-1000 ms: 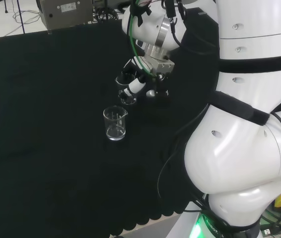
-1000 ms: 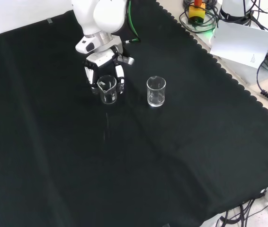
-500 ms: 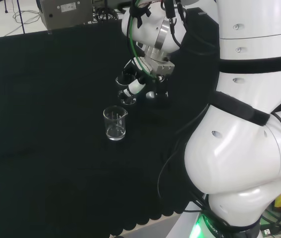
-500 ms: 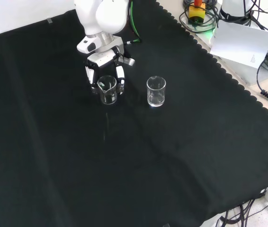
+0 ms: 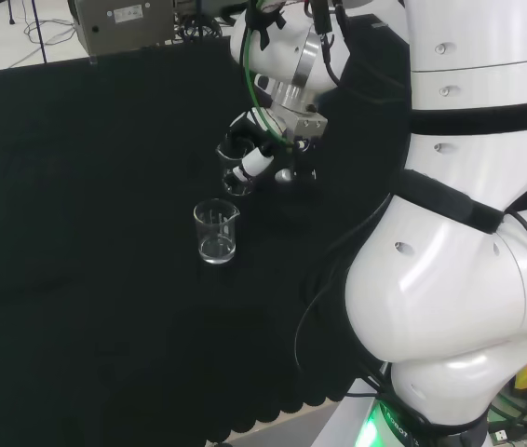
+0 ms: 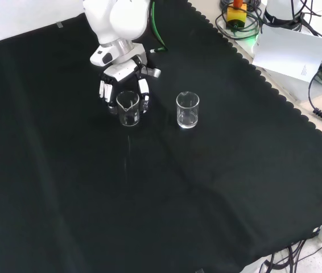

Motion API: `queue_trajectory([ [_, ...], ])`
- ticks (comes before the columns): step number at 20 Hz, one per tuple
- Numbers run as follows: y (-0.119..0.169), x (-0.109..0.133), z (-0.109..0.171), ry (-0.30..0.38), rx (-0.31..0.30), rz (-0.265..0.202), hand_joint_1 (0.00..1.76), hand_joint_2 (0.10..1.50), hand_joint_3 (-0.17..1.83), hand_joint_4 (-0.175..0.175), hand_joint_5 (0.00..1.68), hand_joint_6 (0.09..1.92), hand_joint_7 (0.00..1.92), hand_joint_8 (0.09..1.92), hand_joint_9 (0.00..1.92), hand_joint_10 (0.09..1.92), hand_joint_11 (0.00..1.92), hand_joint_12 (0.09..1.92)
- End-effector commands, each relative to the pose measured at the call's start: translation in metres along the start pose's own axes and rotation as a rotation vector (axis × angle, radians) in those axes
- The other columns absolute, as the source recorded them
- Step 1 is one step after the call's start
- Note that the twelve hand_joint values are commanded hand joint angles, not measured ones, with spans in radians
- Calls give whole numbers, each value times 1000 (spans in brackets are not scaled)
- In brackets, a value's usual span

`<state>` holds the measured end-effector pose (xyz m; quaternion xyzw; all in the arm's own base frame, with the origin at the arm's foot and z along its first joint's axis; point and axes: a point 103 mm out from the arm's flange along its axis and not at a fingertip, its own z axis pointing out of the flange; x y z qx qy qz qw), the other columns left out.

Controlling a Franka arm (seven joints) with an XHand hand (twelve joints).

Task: Place the beaker back on the table.

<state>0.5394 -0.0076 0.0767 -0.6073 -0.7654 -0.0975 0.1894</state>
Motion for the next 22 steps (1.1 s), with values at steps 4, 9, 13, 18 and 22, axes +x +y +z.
queue_trajectory([
  [4,-5,6,-8,-61,134,-5,1018,505,774,-6,684,878,823,704,998,422,601,1273],
  [9,-9,4,-11,-123,173,7,976,491,753,-39,512,811,689,721,874,503,495,1317],
  [13,-9,7,-17,-134,196,1,954,492,714,-48,444,743,574,744,745,575,440,1341],
  [18,-13,14,-28,-153,203,-5,886,499,615,-56,360,556,386,768,534,679,281,1408],
  [22,-20,21,-51,-163,176,-2,869,505,584,-55,363,490,336,765,471,702,230,1434],
])
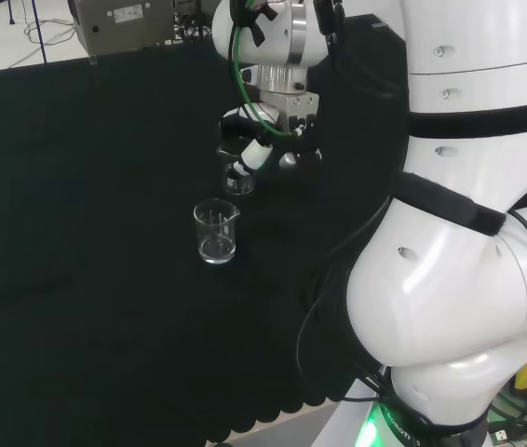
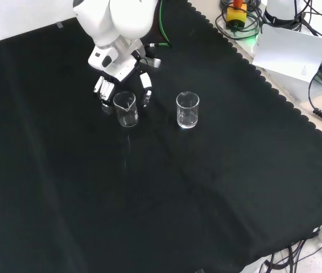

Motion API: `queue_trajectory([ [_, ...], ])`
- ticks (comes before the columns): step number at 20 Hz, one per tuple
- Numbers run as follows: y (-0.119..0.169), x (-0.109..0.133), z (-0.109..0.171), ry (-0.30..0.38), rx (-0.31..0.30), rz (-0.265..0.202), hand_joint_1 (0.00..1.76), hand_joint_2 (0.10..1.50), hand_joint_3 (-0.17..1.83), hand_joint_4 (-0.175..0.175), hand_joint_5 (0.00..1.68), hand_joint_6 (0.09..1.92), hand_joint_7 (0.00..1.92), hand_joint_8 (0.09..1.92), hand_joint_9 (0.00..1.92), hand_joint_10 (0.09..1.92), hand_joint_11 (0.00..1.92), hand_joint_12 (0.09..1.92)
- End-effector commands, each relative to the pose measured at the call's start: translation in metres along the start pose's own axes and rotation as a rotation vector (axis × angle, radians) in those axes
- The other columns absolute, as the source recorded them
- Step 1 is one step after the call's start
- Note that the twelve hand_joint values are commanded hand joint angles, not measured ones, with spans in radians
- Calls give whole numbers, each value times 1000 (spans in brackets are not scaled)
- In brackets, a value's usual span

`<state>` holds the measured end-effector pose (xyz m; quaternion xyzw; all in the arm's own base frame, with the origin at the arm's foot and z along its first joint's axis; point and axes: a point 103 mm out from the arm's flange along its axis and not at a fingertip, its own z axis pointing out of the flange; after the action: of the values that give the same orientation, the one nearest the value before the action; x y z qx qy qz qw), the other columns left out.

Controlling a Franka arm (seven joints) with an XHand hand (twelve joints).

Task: Place the beaker back on the table.

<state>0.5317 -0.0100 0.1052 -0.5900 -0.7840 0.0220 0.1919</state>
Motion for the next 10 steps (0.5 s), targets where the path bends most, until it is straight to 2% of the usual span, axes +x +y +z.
queue_trajectory([
  [1,-19,7,-32,-20,-32,9,862,507,574,-55,361,471,312,762,434,712,199,1450],
  [4,-39,7,-55,-5,-88,30,851,515,553,-56,363,427,277,763,379,745,159,1468],
  [10,-92,16,-92,-24,-127,74,826,529,539,-59,365,390,272,760,373,753,138,1482],
])
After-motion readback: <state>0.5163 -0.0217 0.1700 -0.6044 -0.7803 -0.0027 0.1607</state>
